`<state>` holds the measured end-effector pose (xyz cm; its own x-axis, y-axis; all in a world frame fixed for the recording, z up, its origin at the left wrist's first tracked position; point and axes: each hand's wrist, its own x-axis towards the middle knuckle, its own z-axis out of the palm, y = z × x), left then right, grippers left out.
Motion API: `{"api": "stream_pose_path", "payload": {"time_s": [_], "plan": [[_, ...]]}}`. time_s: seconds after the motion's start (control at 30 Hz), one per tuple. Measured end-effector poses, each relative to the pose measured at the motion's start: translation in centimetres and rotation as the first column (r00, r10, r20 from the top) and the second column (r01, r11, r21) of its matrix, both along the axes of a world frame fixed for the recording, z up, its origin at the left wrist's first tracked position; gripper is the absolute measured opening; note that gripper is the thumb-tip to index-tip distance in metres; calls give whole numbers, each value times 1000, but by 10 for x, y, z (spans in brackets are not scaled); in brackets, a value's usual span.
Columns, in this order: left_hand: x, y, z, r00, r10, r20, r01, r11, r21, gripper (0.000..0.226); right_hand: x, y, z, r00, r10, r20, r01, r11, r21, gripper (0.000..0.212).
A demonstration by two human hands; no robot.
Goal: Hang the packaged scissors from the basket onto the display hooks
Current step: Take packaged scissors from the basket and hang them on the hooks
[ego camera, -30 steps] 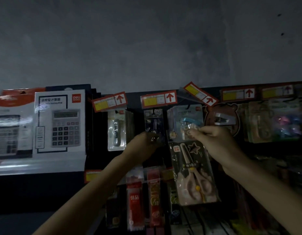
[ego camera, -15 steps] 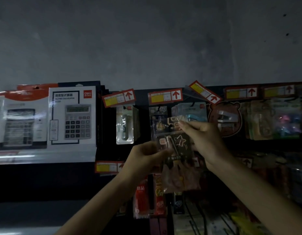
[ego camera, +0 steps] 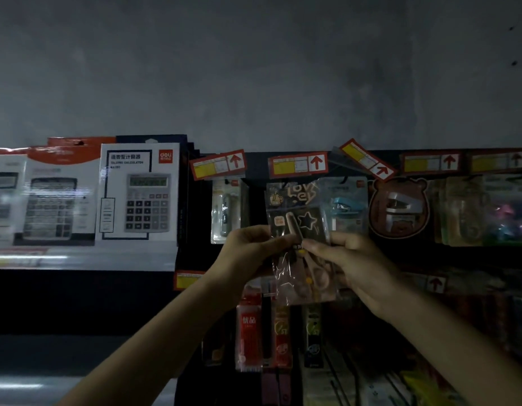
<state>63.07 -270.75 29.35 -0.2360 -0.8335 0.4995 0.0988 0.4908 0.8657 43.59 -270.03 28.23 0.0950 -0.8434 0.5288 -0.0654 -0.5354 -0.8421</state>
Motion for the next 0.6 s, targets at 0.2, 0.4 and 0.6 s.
{"api": "stream_pose_path", "payload": {"time_s": [0.2,0.4,0.6], "plan": [[1,-15,17,990,106,-90,-107,994,-12,25,-6,-9,4,997,-31,73,34,998,-47,19],[-2,-22,61,983,150,-104,-155,987,-49,30,-15,-15,6,988,-47,144,57,997,-60,9],[-15,-21,89,958,274,-89,-279,959,-47,14,-23,-24,0,982,-72,173,79,996,-32,13]]}}
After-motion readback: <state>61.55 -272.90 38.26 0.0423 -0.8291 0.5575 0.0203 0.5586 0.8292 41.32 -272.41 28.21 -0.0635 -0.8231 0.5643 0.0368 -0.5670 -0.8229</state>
